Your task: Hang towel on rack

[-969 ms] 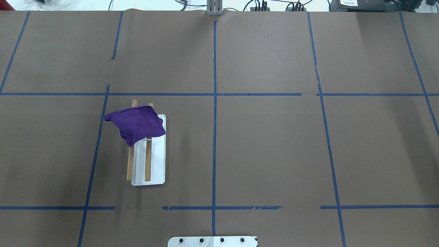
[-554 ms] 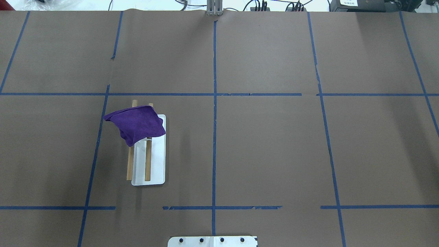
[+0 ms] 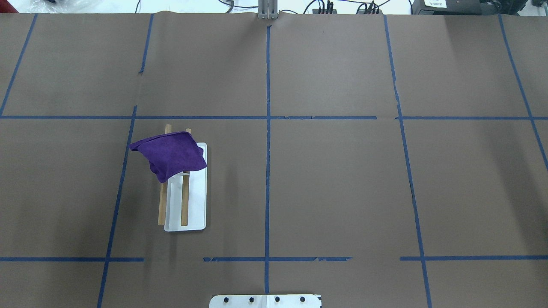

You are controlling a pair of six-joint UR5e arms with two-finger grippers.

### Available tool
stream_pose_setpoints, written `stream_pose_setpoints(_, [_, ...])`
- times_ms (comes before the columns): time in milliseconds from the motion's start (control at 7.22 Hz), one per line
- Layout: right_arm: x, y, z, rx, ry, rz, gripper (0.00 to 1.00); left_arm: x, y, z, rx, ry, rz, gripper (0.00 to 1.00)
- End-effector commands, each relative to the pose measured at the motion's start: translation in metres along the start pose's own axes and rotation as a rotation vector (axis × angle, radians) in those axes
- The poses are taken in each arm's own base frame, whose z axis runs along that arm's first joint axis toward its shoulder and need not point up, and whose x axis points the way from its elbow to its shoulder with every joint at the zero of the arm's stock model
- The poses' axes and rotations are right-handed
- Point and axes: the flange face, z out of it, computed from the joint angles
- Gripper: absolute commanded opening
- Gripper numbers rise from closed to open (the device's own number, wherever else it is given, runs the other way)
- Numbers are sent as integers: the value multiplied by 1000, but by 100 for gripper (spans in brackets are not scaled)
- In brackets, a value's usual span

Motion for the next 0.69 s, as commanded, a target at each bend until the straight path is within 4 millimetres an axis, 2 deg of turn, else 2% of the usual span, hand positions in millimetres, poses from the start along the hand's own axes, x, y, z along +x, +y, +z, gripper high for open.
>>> stream_pose_setpoints(0, [-4, -1, 24, -49, -17, 24, 100, 0, -4, 4, -13, -43, 9, 100])
stream_pose_setpoints(138, [-8, -3, 29, -58, -20, 22, 100, 2, -5, 3, -10, -44, 12, 100])
stream_pose_setpoints(554, [-15, -13, 20, -39, -14, 4, 100, -1, -7, 7, -17, -34, 5, 100])
